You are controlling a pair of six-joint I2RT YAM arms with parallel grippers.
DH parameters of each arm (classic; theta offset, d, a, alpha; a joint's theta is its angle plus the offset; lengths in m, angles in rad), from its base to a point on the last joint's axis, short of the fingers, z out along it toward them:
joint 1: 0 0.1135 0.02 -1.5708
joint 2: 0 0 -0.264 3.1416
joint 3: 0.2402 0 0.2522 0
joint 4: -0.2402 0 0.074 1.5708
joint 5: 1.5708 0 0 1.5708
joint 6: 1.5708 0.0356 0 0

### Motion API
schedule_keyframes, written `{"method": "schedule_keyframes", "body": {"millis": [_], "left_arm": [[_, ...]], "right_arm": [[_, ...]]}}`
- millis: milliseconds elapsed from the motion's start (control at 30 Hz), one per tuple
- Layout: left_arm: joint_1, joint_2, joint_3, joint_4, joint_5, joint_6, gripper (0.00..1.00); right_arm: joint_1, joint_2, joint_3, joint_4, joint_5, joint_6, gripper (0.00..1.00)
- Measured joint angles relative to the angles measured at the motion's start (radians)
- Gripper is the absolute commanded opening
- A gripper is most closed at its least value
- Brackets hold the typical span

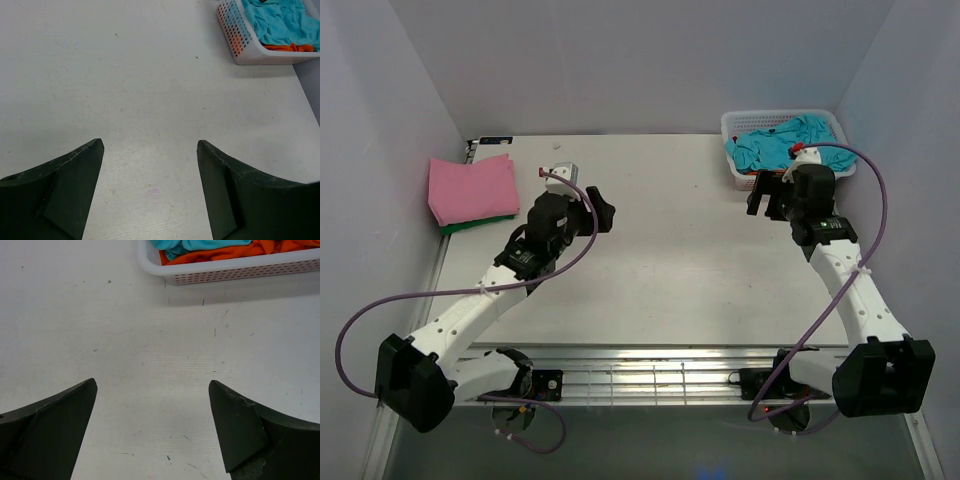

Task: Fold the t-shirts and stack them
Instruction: Grab the tshirt from the pile

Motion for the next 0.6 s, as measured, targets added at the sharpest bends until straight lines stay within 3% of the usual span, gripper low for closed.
{"method": "schedule_keyframes", "body": {"millis": [133,233,333,600], "left_arm": [[0.0,-0.038,-0.017,0.01,0.023,0.002,0.86],[0.0,-0.055,-0.017,0.013,0.024,0.002,0.86],[0.0,-0.064,-0.018,0.013,0.023,0.002,0.86],[0.0,-0.102,-0.069,0.009,0.003,0.015,0.86]], "right_arm": [[0.0,0.089,0.041,0.032,0.019,-0.015,1.0],[0.0,0.232,0.127,0.052,0.056,-0.033,0.91],[0.0,0.43,0.298,0.047,0.101,-0.051,0.86],[0.0,0.803,0.682,0.032,0.18,-0.115,0.86]]}}
